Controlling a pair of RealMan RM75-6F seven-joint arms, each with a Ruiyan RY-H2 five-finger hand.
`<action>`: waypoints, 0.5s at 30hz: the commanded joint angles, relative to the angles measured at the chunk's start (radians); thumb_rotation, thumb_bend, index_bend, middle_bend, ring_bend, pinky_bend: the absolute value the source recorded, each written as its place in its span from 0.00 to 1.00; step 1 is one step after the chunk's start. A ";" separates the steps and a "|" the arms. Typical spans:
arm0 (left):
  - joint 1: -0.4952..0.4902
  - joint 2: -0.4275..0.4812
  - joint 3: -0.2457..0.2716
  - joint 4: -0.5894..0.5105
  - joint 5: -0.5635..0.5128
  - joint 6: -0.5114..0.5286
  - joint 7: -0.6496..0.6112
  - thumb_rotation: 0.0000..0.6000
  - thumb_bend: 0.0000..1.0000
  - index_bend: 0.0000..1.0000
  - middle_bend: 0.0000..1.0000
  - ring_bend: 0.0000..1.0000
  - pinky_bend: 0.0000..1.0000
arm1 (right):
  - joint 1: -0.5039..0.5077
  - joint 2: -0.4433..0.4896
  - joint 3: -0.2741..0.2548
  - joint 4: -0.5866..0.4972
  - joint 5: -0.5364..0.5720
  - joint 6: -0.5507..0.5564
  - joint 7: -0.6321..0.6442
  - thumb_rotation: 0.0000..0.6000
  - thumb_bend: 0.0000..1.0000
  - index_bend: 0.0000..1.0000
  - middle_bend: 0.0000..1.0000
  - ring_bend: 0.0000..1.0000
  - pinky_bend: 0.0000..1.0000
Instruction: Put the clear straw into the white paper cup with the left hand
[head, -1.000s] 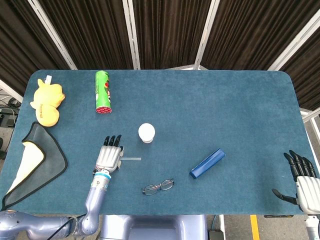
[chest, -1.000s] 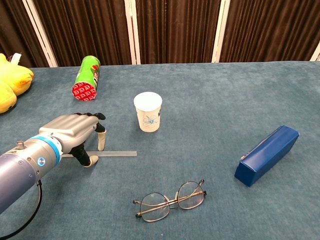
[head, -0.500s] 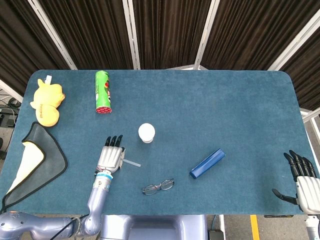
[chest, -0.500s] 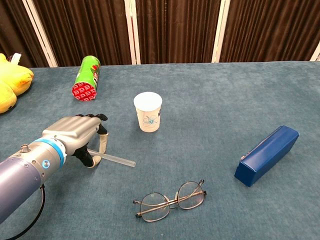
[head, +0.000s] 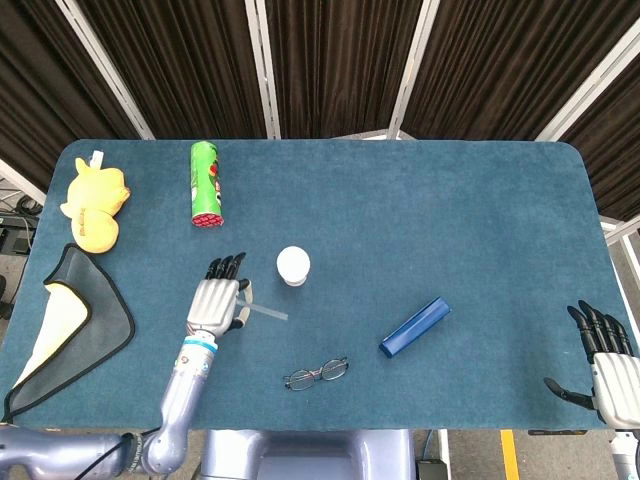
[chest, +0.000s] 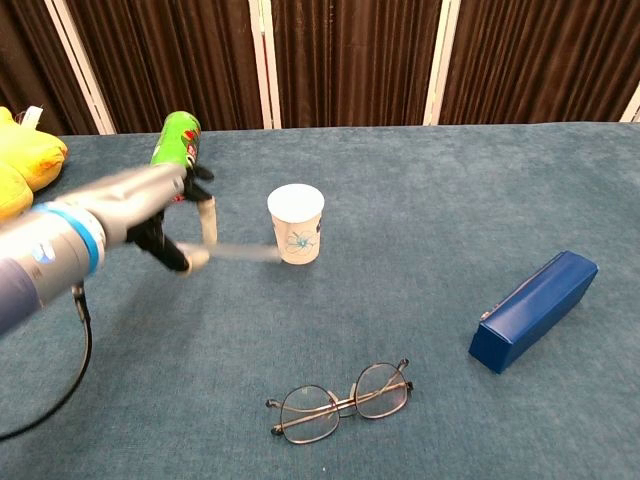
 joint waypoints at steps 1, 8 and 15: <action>0.008 0.051 -0.072 -0.081 -0.036 -0.023 -0.093 1.00 0.44 0.56 0.00 0.00 0.02 | 0.000 0.000 0.000 -0.001 0.000 -0.001 0.000 1.00 0.08 0.00 0.00 0.00 0.00; 0.001 0.053 -0.207 -0.143 -0.124 -0.111 -0.335 1.00 0.43 0.56 0.00 0.00 0.01 | 0.003 0.003 0.001 -0.004 0.003 -0.006 0.001 1.00 0.08 0.00 0.00 0.00 0.00; -0.048 0.024 -0.312 -0.084 -0.201 -0.234 -0.530 1.00 0.44 0.56 0.00 0.00 0.00 | 0.008 0.007 0.004 -0.011 0.010 -0.018 -0.001 1.00 0.08 0.00 0.00 0.00 0.00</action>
